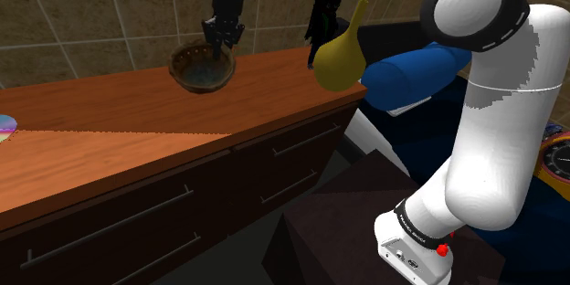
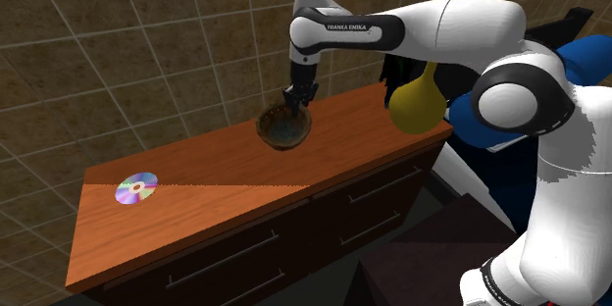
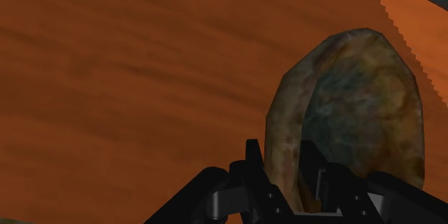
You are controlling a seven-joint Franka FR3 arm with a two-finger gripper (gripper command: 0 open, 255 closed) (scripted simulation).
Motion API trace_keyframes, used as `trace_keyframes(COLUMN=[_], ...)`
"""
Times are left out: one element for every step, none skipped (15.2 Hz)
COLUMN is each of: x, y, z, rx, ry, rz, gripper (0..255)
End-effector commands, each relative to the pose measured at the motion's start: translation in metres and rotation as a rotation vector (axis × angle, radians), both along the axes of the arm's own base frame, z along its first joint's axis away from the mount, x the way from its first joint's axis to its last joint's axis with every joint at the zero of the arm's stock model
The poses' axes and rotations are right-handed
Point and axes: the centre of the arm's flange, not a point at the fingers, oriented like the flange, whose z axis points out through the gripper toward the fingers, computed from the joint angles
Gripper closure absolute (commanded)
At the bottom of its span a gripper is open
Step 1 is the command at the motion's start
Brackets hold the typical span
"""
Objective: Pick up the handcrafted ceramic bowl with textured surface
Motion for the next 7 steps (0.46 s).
trace_keyframes(x=[0.000,0.000,0.000,0.000,0.000,0.000,0.000], y=[0.001,0.001,0.001,0.001,0.001,0.001,0.001], z=[0.012,0.017,0.022,0.028,0.033,0.034,0.034], rx=[0.000,0.000,0.000,0.000,0.000,0.000,0.000], ry=[0.000,0.000,0.000,0.000,0.000,-0.001,0.000], rz=[0.000,0.000,0.000,0.000,0.000,0.000,0.000], gripper=[255,255,255,255,255,255,255])
